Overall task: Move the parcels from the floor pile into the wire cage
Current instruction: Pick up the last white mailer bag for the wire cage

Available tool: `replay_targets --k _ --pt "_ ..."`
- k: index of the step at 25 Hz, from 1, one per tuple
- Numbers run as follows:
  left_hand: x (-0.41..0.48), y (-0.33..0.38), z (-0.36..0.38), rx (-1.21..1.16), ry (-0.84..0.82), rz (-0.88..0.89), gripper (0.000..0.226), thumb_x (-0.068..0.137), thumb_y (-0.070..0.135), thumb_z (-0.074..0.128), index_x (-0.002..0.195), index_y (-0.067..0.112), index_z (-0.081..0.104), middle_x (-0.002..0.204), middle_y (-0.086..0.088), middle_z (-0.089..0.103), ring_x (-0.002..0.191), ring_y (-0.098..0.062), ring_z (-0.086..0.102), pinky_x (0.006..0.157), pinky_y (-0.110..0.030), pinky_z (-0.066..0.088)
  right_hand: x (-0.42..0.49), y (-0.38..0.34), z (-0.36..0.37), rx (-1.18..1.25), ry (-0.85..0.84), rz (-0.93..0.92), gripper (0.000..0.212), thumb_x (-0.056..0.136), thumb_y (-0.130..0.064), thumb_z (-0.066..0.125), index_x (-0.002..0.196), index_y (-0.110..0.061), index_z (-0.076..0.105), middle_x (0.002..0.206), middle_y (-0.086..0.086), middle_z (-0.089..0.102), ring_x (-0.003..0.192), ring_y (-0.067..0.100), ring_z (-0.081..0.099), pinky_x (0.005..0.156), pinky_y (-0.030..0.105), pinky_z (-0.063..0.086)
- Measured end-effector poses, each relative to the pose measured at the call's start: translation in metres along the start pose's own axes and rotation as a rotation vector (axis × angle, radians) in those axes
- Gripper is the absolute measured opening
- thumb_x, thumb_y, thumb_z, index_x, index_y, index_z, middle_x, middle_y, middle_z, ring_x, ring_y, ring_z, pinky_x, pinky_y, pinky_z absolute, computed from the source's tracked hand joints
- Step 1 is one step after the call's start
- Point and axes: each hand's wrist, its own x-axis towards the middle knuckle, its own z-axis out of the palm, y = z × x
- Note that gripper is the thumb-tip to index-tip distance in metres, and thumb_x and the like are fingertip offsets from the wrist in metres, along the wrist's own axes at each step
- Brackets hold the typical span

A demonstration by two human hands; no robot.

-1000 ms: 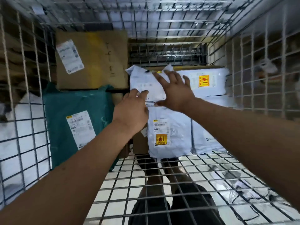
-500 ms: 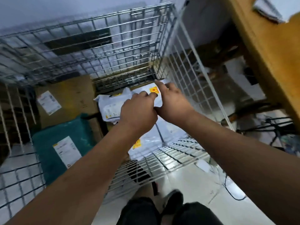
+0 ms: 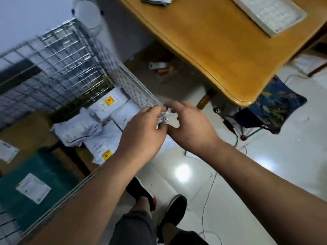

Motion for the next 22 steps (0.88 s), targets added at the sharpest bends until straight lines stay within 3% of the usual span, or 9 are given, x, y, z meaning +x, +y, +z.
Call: replay_targets --k 4,7,11,14,17,22 --pt "-0.005 0.005 0.080 0.054 -0.180 -0.032 0.036 0.088 0.019 0.064 0.123 0.024 0.073 0.125 -0.001 0.070 0.114 -0.021 0.066 0.097 -0.036 0.052 -0.037 0.075 0.013 -0.017 -0.044 0.184 0.058 0.085 -0.038 0.069 0.141 -0.034 0.051 0.125 0.001 0.057 0.119 0.025 0.057 0.094 0.041 0.053" --pt "-0.011 -0.019 0.136 0.162 -0.316 -0.078 0.045 0.087 0.023 0.067 0.132 0.021 0.067 0.130 -0.007 0.065 0.117 -0.029 0.063 0.098 -0.041 0.052 -0.051 0.126 0.045 -0.076 -0.177 0.296 0.058 0.089 -0.040 0.067 0.143 -0.030 0.048 0.127 0.005 0.055 0.121 0.028 0.056 0.091 0.037 0.050" --pt "-0.009 -0.062 0.185 0.319 -0.455 -0.149 0.063 0.087 0.029 0.071 0.146 0.017 0.053 0.145 -0.010 0.052 0.133 -0.032 0.050 0.105 -0.042 0.046 -0.048 0.165 0.107 -0.105 -0.341 0.372 0.060 0.089 -0.034 0.065 0.144 -0.022 0.042 0.130 0.011 0.049 0.123 0.035 0.051 0.092 0.043 0.050" --pt "0.005 -0.093 0.209 0.356 -0.533 -0.203 0.065 0.089 0.028 0.068 0.150 0.018 0.047 0.146 -0.012 0.048 0.132 -0.034 0.049 0.104 -0.042 0.046 -0.034 0.184 0.161 -0.109 -0.428 0.411 0.060 0.088 -0.027 0.064 0.142 -0.020 0.040 0.130 0.012 0.046 0.122 0.034 0.049 0.083 0.040 0.046" --pt "0.023 -0.121 0.228 0.357 -0.556 -0.219 0.068 0.088 0.023 0.066 0.152 0.015 0.045 0.148 -0.015 0.045 0.133 -0.036 0.048 0.107 -0.042 0.045 -0.014 0.204 0.205 -0.167 -0.487 0.417 0.059 0.086 -0.021 0.062 0.140 -0.019 0.039 0.129 0.013 0.044 0.121 0.035 0.047 0.078 0.040 0.041" --pt "0.042 -0.198 0.284 0.357 -0.576 -0.313 0.069 0.090 0.023 0.064 0.154 0.019 0.040 0.154 -0.011 0.044 0.138 -0.033 0.045 0.107 -0.040 0.041 0.038 0.251 0.298 -0.261 -0.539 0.284 0.083 0.080 -0.027 0.071 0.150 -0.022 0.027 0.142 0.015 0.038 0.128 0.036 0.042 0.096 0.045 0.042"
